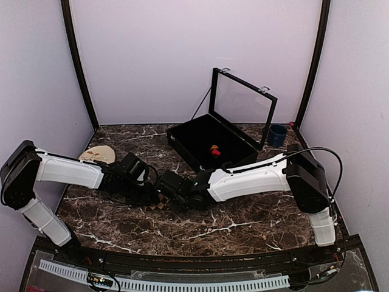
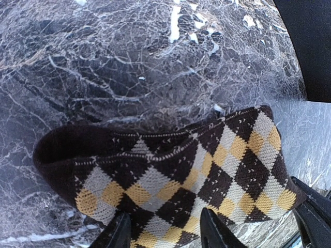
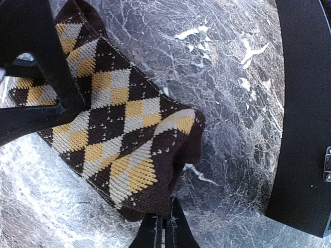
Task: Roll the socks
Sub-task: Smooth out the sock at the center of the board.
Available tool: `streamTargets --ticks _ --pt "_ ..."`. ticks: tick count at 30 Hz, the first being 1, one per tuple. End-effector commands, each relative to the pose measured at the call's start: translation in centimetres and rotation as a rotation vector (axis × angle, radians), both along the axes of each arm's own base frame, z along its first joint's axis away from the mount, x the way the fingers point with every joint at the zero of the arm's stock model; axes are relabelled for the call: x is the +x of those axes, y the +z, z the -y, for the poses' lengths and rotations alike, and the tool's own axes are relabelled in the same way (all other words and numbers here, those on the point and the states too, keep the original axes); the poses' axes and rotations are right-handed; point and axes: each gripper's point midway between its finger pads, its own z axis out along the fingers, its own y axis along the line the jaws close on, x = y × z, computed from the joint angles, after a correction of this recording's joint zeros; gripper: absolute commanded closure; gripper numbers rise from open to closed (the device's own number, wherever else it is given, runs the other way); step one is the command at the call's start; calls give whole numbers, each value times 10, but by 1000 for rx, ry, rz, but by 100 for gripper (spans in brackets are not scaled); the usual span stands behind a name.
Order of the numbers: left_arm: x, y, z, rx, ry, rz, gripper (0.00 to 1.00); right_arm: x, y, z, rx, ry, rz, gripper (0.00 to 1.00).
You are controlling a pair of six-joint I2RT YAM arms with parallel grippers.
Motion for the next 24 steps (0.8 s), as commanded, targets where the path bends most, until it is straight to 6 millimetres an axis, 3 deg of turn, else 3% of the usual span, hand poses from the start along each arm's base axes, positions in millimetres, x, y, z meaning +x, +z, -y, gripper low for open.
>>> streamTargets --ticks 1,14,21,24 --pt "-32 -27 -33 128 9 -135 51 6 3 0 -1 -12 34 100" --pt "-34 -25 -36 120 45 -136 51 -20 -13 33 -3 -48 -65 100" --pt "-32 -24 -34 108 50 -132 51 -23 6 38 58 -78 -63 66" --pt "-33 -25 -34 109 50 -135 51 -22 12 35 75 -74 -65 59"
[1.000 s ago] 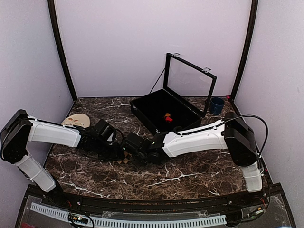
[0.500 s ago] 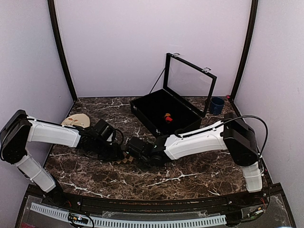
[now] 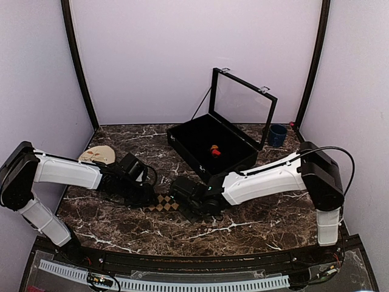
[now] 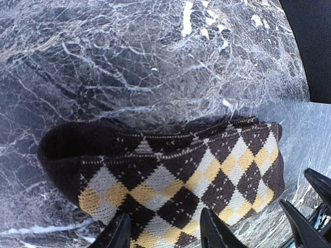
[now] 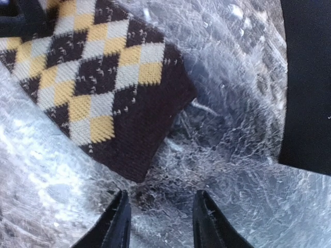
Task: Roll the socks
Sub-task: Smooth out the sock at the center of the board.
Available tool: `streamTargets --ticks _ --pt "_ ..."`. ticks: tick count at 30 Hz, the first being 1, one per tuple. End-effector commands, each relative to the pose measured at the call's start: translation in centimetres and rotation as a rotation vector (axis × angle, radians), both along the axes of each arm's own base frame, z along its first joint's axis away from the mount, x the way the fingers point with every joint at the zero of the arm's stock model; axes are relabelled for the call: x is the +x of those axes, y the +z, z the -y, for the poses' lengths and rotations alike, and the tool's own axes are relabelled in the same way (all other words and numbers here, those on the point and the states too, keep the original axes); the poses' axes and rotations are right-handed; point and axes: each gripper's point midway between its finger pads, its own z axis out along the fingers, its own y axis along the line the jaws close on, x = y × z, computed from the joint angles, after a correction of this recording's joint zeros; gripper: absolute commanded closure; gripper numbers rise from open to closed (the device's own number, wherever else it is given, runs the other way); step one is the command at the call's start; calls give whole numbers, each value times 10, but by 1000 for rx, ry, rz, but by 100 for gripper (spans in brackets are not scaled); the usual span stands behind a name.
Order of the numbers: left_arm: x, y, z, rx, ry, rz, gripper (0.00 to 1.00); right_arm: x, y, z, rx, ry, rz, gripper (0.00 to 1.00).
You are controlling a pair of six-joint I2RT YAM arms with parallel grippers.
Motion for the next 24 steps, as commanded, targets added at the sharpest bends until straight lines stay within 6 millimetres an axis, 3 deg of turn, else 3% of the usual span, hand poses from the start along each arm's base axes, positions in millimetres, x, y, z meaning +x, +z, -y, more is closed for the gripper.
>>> streamTargets --ticks 1,7,15,24 --pt "-29 -25 -30 106 25 -121 51 0 31 -9 86 -11 21 59" --pt "-28 -24 -30 98 29 -113 51 8 54 -24 165 -20 43 59" --pt "-31 -24 -30 94 22 -115 51 22 61 -61 330 -29 -39 66" --pt "-31 -22 -25 76 12 -124 51 16 32 -92 579 -10 -250 73"
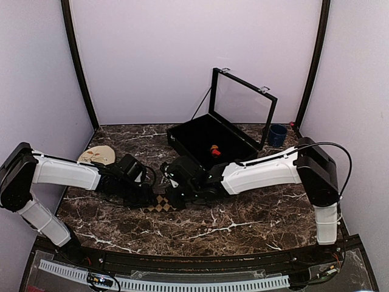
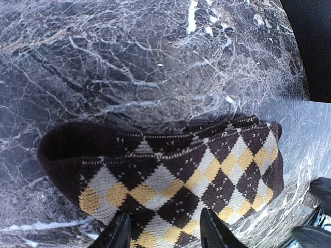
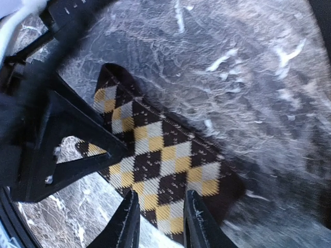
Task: Roll the socks
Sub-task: Smooth out the sock at the center of the board.
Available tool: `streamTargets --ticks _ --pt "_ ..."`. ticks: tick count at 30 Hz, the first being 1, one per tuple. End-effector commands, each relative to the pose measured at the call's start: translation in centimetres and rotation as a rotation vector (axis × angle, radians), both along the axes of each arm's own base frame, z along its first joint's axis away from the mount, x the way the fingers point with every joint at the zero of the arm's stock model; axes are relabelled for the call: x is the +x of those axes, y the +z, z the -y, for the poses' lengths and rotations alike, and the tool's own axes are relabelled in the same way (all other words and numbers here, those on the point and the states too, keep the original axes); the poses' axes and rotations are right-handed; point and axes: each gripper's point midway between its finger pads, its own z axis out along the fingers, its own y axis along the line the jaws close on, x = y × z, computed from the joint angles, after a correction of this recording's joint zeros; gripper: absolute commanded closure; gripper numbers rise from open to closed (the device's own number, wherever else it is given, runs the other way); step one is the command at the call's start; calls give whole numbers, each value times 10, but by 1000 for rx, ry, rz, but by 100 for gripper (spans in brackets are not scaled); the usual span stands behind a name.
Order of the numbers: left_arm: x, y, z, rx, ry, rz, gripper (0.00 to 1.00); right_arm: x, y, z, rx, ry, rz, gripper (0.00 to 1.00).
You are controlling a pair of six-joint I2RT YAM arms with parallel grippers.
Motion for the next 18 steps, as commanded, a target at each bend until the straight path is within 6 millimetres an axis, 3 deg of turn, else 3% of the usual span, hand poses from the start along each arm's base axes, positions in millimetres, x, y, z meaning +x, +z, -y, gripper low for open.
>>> streamTargets --ticks 1,7,12,18 --pt "-28 -22 -24 88 8 -120 51 -8 -17 -23 169 31 -116 73" --pt "-28 -21 -25 100 1 -123 51 -10 -43 -24 184 20 -158 74" --pt "-29 -22 -27 108 4 -128 51 -6 -63 -1 110 -38 -144 74" --pt "-28 -22 -28 105 9 -130 51 2 -52 28 28 -70 -54 72"
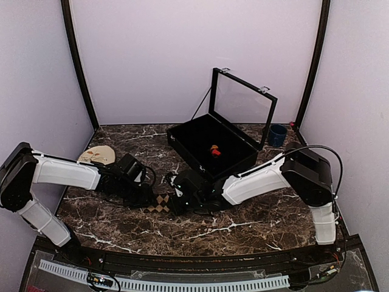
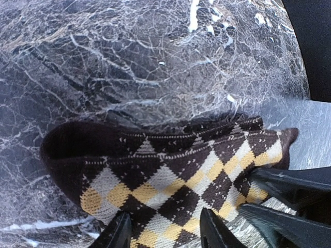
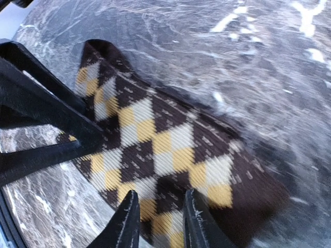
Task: Roll the socks
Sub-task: Smooth out the sock at the center of the board.
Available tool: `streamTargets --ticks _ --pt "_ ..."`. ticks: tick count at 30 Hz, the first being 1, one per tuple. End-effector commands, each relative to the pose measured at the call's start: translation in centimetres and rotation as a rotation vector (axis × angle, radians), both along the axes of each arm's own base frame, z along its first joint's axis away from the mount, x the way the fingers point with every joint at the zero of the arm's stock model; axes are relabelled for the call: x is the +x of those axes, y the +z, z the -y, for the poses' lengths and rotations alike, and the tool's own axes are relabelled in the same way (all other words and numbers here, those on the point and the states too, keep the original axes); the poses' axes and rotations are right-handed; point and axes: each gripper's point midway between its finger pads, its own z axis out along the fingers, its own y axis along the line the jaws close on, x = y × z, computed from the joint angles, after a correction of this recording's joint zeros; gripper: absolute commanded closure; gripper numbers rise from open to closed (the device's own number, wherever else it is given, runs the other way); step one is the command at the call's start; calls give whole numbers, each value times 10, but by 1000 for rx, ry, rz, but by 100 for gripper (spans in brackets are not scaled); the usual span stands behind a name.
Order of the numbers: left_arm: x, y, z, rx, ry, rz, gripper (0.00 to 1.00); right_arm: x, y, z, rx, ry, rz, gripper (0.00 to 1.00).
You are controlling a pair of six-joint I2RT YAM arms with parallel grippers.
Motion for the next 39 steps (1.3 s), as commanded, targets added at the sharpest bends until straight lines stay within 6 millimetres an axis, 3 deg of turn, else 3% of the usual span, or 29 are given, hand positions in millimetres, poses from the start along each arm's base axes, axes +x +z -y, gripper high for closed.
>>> streamTargets --ticks 1,8,15,22,39 --pt "-28 -21 -26 99 7 -124 51 9 3 33 -110 -46 68 71" --pt "-22 -15 -20 81 0 -107 51 4 42 31 -128 81 205 55" --pt "-17 -9 -13 55 -14 -97 51 -24 61 21 -212 249 338 38" --pt "-16 -5 -5 25 -33 -106 51 -43 42 21 -333 338 404 35" --pt "-21 -2 -2 7 -60 -123 51 -23 6 20 -560 417 562 35"
